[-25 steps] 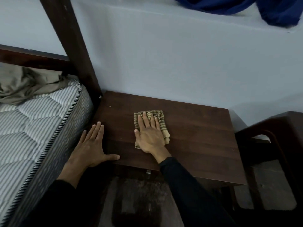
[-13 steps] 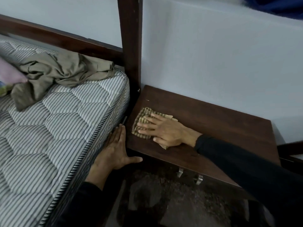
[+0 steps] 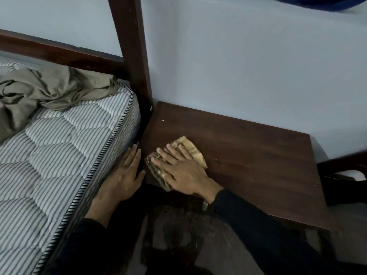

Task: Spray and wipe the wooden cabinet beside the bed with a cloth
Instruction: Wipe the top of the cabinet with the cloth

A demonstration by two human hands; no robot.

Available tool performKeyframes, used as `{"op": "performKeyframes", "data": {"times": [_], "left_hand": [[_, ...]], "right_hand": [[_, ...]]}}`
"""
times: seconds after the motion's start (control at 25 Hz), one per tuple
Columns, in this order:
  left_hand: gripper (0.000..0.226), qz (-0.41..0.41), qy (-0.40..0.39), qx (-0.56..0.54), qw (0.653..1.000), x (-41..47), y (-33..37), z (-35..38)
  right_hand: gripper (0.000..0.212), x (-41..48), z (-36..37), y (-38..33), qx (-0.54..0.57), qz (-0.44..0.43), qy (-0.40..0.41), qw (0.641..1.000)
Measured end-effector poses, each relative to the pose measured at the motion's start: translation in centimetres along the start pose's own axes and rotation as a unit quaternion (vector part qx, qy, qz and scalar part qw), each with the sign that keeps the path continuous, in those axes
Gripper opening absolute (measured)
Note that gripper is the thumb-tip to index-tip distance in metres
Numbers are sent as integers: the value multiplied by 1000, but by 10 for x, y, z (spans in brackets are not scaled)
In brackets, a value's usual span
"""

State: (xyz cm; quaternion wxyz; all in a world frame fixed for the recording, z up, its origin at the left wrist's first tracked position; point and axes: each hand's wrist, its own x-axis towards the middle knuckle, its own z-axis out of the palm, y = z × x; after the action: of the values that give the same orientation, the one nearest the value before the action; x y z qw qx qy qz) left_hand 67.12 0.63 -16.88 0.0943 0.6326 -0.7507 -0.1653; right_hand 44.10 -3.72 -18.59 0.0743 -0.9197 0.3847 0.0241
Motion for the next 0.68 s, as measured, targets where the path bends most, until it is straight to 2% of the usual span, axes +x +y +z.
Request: {"op": "performKeyframes", "data": {"times": [0.12, 0.32, 0.48, 0.68], "left_hand": [[85, 10, -15, 58, 998, 14, 9, 8], [76, 39, -27, 66, 997, 27, 48, 24], [82, 99, -61, 87, 989, 42, 116, 46], [84, 189, -82, 111, 972, 72, 237, 76]], "right_hand": [[58, -45, -5, 52, -11, -46, -14, 999], [57, -144, -14, 148, -39, -7, -36, 999], [57, -220, -20, 194, -12, 135, -32, 990], [62, -273, -16, 204, 17, 298, 2, 954]]}}
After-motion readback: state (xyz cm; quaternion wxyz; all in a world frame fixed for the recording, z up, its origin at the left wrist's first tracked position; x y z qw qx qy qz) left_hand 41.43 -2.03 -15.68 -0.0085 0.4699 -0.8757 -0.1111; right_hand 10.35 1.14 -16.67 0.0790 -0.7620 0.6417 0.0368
